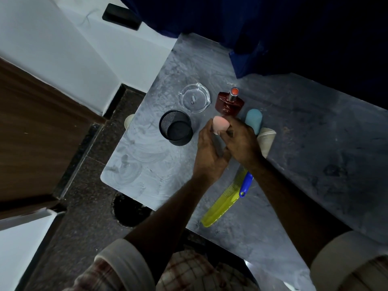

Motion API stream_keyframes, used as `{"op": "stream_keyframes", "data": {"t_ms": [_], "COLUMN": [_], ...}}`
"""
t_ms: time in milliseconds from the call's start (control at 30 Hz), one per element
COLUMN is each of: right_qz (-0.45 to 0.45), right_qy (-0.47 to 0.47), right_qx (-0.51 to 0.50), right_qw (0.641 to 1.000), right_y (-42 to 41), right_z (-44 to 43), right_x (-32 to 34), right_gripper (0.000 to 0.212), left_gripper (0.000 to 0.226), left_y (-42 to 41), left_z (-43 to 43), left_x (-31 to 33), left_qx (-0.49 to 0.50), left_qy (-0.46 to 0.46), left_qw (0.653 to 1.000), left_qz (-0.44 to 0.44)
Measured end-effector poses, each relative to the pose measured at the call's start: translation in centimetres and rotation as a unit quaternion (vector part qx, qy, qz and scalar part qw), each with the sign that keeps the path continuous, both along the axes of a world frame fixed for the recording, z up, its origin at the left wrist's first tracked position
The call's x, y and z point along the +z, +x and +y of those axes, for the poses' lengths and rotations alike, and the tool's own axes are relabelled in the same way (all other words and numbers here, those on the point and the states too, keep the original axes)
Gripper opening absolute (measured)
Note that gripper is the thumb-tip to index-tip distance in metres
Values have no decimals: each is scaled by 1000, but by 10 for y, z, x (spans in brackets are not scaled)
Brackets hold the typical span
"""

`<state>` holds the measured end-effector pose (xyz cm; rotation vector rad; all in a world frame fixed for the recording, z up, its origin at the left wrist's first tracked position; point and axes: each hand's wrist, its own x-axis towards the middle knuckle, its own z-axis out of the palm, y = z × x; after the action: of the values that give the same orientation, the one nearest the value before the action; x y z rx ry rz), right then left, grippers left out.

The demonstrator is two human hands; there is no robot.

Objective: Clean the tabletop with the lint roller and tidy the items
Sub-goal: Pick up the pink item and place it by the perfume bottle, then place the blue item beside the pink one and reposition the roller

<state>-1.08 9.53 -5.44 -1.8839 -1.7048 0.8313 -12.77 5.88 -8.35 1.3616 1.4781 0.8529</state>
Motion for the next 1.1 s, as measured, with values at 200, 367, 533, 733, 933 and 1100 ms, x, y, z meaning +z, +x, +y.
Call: {"op": "stream_keyframes", "data": {"t_ms": [200,367,533,733,933,1100], "right_qz": [-2,13,30,-25,-174,-164], "right_qy": [-9,-32,-30,68,-95,-132], "right_qx": [7,1,-21,-134,-33,15], "right_qw": [1000,999,999,988,980,977], "right_y": [0,1,8,61,94,101], "right_z": [0,-1,-7,4,46,58], "right_x": [2,5,10,33,32,20], "right_gripper": [40,42,43,27,59,65], "left_gripper": [95,95,90,56,32,56], "left_y": [1,1,2,9,48,72], "left_z": [-2,-5,-15,-57,-23,-7], "left_x": [1,1,7,11,33,52], "left_qx": [13,12,36,51,-49,-80], "left_qy": [-4,-2,9,-15,2,8], "left_qw": [1000,1000,999,999,996,992], "left_qz": [-2,3,15,-8,71,96]}}
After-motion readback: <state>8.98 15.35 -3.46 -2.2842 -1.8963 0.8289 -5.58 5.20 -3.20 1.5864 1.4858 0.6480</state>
